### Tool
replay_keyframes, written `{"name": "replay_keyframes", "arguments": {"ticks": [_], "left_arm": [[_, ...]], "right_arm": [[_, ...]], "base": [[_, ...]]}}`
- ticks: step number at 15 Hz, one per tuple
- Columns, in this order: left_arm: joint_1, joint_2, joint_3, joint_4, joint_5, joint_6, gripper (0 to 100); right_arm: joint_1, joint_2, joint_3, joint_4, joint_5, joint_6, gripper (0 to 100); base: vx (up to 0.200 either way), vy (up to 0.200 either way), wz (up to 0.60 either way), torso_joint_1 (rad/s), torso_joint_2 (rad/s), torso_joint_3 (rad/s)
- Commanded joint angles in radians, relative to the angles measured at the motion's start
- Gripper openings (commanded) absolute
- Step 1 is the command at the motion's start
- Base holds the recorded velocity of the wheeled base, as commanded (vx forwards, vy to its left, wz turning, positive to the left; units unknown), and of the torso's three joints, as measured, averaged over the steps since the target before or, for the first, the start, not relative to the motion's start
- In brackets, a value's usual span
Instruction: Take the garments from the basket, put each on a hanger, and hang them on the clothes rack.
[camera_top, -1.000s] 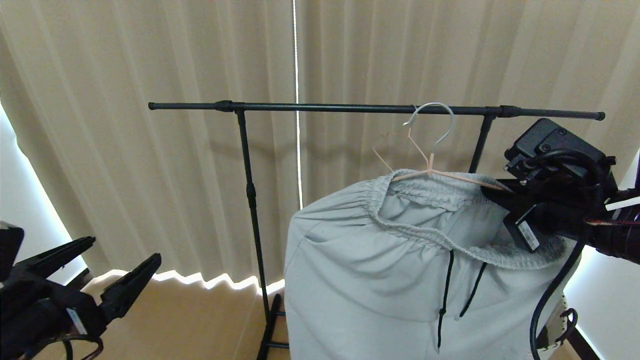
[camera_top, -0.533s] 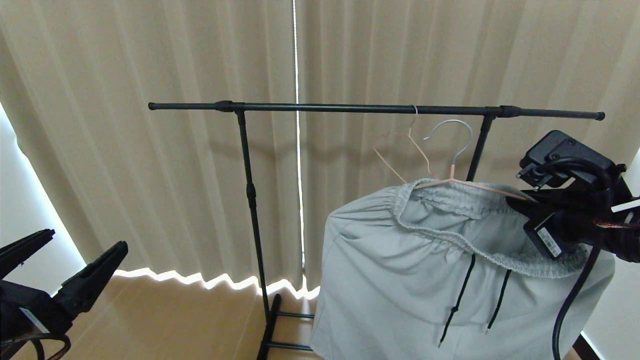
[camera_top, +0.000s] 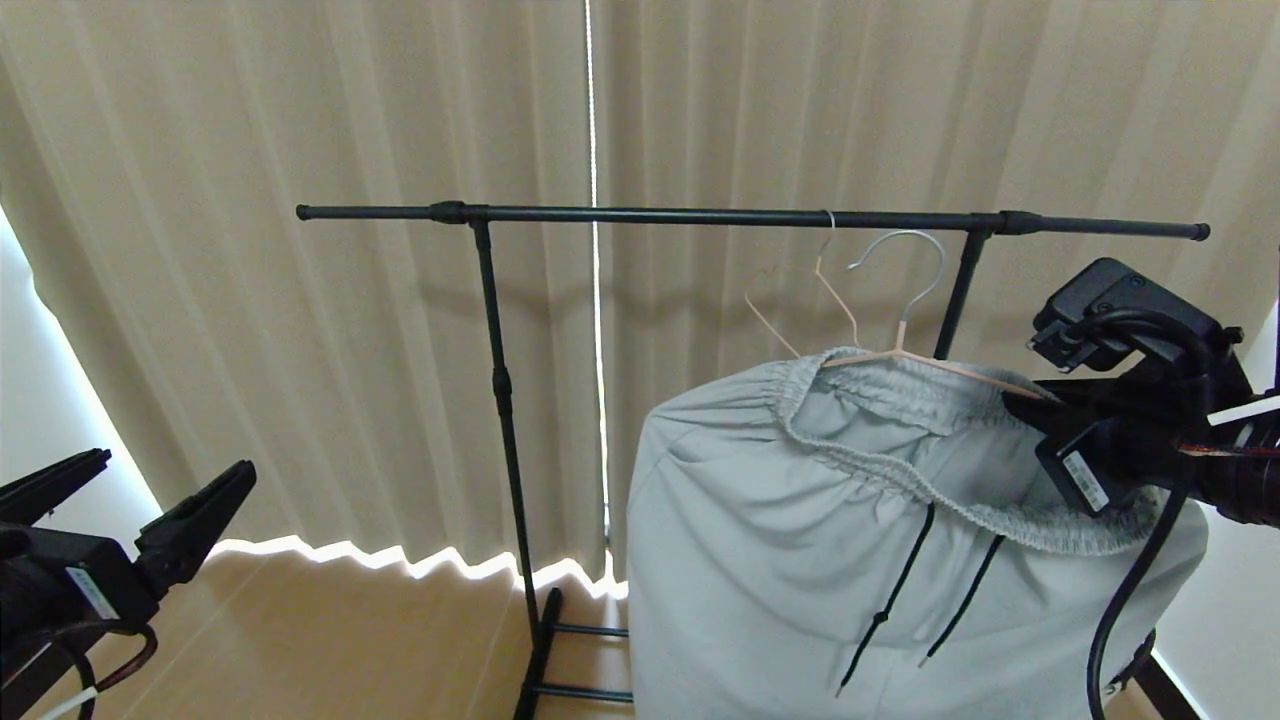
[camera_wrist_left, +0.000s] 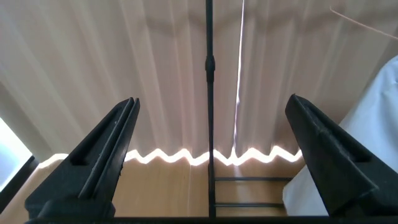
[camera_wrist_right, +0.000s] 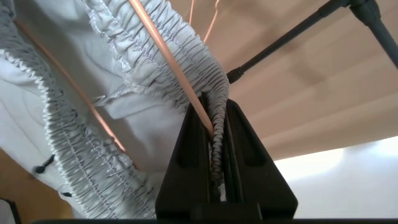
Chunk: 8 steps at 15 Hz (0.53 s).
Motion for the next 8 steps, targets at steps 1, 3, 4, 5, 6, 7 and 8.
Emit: {"name": "replay_keyframes", "arguments": {"ticks": [1,3,4,5,6,7,8], "left_arm": [[0.0,0.013,0.001,-0.001,0.0,0.001,100],[-0.003,0.014,0.006,-0.001,-0.002,0.001,100],[-0.003,0.013,0.006,-0.001,-0.017,0.001,100],[-0.003,0.011,0.007,-0.001,-0.028,0.001,100],[-0.003,0.011,0.01,-0.001,-0.041,0.001,100],[-0.003,0.011,0.016,-0.001,-0.043,0.004,100],[-0.003,0.011,0.016,-0.001,-0.043,0.004,100]], "right_arm": [[0.0,0.007,0.0,0.0,0.0,0.001,0],[0.002,0.01,-0.002,0.0,0.0,0.001,0],[0.002,0.01,-0.002,0.0,0.0,-0.001,0],[0.002,0.009,0.001,0.0,0.0,-0.001,0],[0.002,0.009,0.003,0.0,0.001,0.001,0],[0.003,0.009,0.001,0.0,0.0,-0.001,0],[0.003,0.009,0.001,0.0,0.0,-0.001,0]], "base": [[0.0,0.0,0.0,0.0,0.0,0.0],[0.1,0.0,0.0,0.004,0.0,0.001],[0.2,0.0,0.0,-0.002,0.0,0.002],[0.2,0.0,0.0,-0.017,-0.01,0.002],[0.2,0.0,0.0,-0.002,0.0,0.012],[0.2,0.0,0.0,0.027,0.01,-0.002],[0.2,0.0,0.0,0.022,0.01,-0.007]]}}
